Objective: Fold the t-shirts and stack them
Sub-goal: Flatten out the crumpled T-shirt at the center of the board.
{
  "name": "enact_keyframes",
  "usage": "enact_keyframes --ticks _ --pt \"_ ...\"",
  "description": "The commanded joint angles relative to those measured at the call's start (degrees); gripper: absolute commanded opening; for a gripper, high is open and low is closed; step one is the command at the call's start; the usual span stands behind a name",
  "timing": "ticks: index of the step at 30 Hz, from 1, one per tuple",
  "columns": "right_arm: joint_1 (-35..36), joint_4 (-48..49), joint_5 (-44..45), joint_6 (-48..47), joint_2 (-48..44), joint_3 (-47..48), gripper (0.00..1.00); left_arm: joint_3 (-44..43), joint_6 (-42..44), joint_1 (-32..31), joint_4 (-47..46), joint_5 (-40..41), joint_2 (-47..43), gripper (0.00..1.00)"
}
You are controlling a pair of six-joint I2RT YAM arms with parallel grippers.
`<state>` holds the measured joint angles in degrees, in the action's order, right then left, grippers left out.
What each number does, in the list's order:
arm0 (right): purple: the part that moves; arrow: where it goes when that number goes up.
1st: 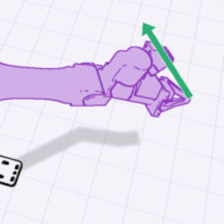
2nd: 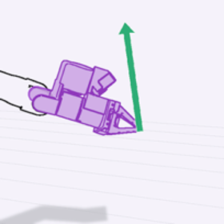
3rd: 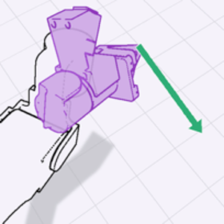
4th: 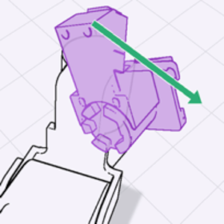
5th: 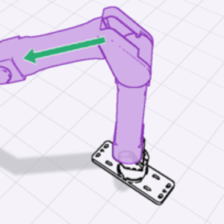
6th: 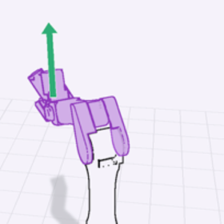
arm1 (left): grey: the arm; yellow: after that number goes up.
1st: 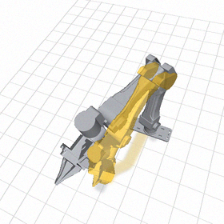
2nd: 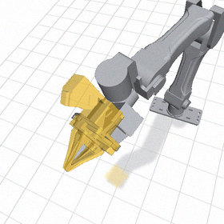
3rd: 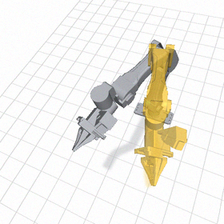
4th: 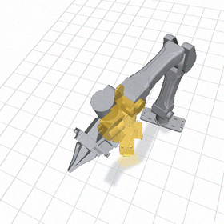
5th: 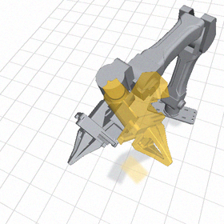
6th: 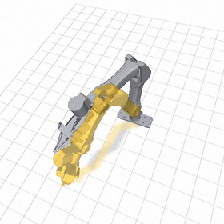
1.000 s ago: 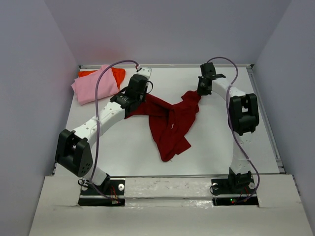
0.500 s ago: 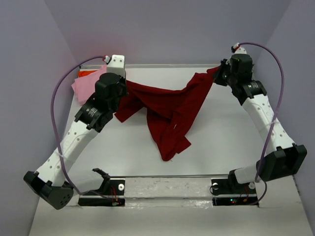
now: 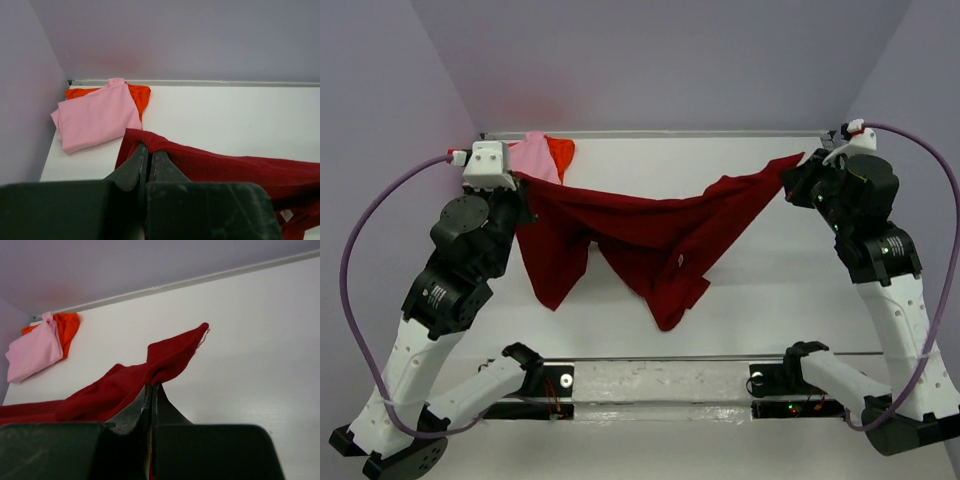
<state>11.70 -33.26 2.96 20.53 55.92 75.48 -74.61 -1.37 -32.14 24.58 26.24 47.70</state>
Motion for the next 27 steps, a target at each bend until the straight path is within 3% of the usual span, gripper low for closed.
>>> enact_keyframes --ticks 1,6,8,9,14,22,27 --pt "0.07 -4.61 10.89 -3.12 -0.38 3.79 0.0 -1.51 0.49 0.15 1.26 1.62 0.11 0.0" --pt "0.07 -6.3 12.95 -2.52 3.83 2.48 0.0 1.83 -0.39 0.24 -2.07 -0.75 0.37 0.0" --pt "0.07 -7.0 11.11 -1.99 7.25 1.6 0.28 3.85 -0.48 0.15 -3.74 -2.15 1.25 0.0" --pt "0.07 -7.0 11.1 -1.99 8.14 1.6 0.28 4.29 -0.31 0.24 -4.44 -2.16 1.77 0.0" --pt "0.07 -5.6 7.33 0.38 10.35 0.72 0.51 6.49 1.01 0.24 -9.19 -2.33 6.16 0.0" --pt "0.6 1.06 4.78 1.61 14.3 -6.12 0.56 11.67 1.1 0.24 -15.52 -2.77 7.14 0.0" --pt "0.6 8.64 1.17 4.42 23.16 -10.27 0.56 14.31 1.01 0.24 -17.37 -2.25 6.26 0.0"
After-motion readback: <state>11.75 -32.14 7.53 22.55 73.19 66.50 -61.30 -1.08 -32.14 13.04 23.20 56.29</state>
